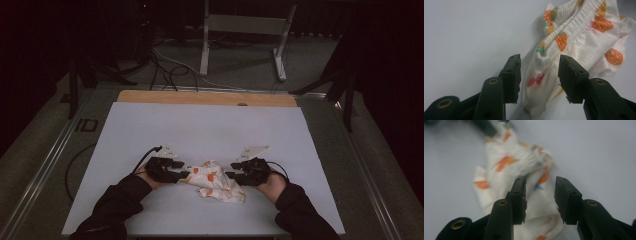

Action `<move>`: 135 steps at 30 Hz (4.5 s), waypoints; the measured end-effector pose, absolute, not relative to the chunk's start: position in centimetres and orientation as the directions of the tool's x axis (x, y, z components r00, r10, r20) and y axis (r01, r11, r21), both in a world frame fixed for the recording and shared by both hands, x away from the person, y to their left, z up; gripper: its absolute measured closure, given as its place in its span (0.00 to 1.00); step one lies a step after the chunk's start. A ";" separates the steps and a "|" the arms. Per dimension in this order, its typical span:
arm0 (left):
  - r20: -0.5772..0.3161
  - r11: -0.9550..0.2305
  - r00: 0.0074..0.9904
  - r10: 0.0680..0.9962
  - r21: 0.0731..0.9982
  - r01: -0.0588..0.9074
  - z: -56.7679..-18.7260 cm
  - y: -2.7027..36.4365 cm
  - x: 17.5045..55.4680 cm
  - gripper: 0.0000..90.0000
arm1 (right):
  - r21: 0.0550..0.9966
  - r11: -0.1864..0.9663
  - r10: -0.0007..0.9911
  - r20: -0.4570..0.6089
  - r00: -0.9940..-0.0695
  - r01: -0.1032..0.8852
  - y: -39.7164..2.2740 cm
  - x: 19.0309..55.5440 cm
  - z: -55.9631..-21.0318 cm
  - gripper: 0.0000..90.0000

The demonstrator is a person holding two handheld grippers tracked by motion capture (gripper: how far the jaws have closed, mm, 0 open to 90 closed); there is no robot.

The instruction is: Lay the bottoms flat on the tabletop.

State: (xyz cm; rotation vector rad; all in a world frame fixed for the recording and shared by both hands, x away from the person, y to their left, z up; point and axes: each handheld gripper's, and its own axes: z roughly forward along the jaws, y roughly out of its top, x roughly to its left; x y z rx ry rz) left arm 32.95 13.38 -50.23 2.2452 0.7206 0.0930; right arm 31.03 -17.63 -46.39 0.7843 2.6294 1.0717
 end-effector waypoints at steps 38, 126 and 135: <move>-0.160 -0.548 0.844 0.512 0.695 0.465 -49.7 16.1 30.9 0.95 | 0.625 0.576 0.563 0.165 -0.810 0.527 -13.4 35.0 -50.2 0.76; -0.120 -0.534 0.843 0.524 0.725 0.435 -48.8 16.1 30.7 0.95 | 0.573 0.599 0.571 0.185 -0.800 0.560 -15.3 34.7 -50.3 0.58; -0.120 -0.533 0.840 0.530 0.723 0.439 -48.8 16.4 30.6 0.95 | 0.589 0.564 0.573 0.226 -0.788 0.579 -16.5 35.5 -49.4 0.63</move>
